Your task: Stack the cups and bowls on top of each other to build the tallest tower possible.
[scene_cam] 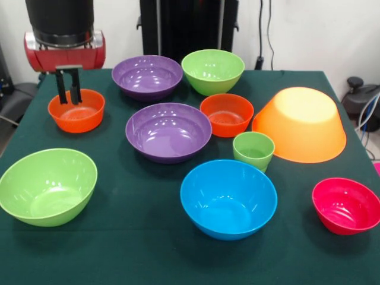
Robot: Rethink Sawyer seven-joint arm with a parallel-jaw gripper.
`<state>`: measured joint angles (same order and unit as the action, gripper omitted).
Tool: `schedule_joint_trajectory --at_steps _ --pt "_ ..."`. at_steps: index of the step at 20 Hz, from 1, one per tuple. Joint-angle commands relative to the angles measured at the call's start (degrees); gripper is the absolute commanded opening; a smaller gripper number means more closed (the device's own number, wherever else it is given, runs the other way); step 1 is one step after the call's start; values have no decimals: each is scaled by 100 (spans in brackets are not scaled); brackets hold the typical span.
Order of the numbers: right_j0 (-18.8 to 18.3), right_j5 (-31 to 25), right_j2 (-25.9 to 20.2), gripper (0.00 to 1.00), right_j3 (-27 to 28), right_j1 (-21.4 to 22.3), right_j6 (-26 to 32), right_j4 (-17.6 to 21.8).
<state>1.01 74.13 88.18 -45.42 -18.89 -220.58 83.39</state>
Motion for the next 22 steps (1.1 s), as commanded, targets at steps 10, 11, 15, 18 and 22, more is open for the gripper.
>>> schedule_joint_trajectory --at_steps 10,11,15,18,22 --pt "34 -247 -592 0 115 -367 -1534 -258" --pt "32 -233 -589 0 115 -377 -1527 -250" --pt "-14 -318 -547 0 93 -417 -1642 -273" --pt "-45 -293 -570 0 120 -419 -1604 -303" --pt "-77 -176 -580 100 138 -427 -1533 -279"
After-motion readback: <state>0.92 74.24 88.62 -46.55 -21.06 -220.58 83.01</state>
